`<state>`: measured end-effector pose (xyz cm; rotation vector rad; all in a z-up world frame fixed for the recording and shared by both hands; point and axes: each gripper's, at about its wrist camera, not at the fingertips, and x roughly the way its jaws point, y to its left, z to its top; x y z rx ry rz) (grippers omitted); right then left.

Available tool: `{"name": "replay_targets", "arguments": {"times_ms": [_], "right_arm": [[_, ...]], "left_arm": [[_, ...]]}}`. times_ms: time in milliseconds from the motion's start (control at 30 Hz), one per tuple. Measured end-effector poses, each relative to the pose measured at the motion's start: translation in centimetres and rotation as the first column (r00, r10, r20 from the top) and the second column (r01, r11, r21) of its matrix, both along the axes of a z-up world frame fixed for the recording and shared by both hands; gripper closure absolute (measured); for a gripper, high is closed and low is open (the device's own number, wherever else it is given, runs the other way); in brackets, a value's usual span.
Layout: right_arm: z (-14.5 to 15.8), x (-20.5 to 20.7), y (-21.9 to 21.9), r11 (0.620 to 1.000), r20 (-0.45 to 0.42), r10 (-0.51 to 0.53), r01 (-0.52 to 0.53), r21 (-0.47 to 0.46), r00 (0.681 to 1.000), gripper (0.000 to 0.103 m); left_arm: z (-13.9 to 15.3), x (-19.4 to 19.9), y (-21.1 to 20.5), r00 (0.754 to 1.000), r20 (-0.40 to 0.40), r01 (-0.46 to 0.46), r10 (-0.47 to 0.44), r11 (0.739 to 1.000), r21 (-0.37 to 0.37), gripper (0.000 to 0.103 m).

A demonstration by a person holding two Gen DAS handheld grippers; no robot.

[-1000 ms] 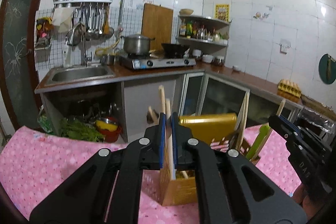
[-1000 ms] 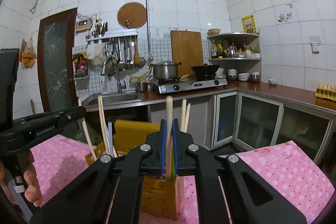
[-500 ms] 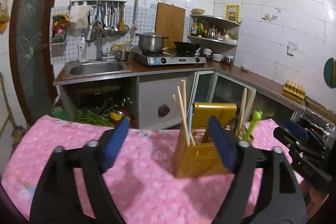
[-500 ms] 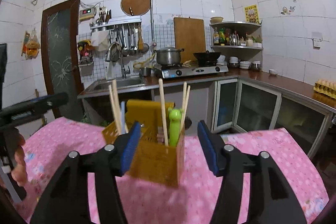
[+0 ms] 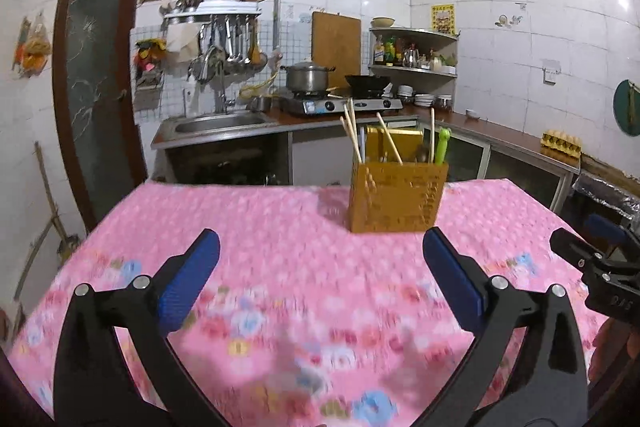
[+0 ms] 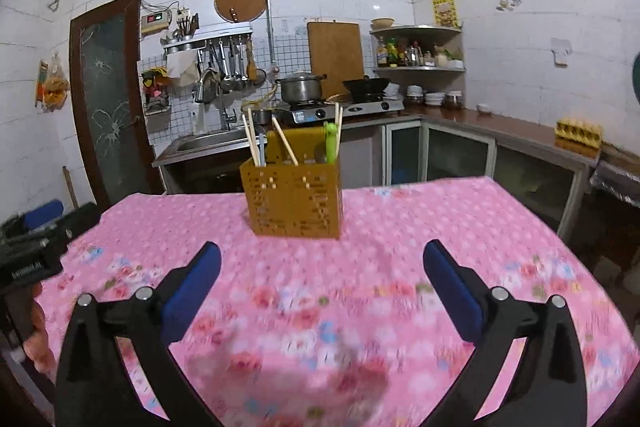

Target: Organize utensils

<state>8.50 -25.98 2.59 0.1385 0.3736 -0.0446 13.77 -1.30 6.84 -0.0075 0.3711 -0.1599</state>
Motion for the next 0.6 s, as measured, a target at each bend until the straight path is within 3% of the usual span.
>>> {"name": "replay_targets", "arguments": {"times_ms": [100,233,600], "right_arm": [[-1.3,-1.9,0.9,1.0,-0.007,-0.016,0.015,-0.021,1.0,0.004],[-3.0,-2.8,2.4,0.995,0.024,-0.03,0.032,-0.099,0.999,0.004],[-3.7,-3.3,2.7,0.993,0.081,-0.035,0.043,-0.107,0.996,0.004]], "left_arm": [[-1.6,-2.5,0.0,1.0,0.01,0.027,-0.027,0.999,-0.024,0.005],[-3.7,-4.5,-0.4,0.997,0.07,0.013,-0.015,0.999,0.03,0.005],[-6.6,-3.5,-0.1,0.998,0.061,-0.025,0.025,1.0,0.005,0.005]]}}
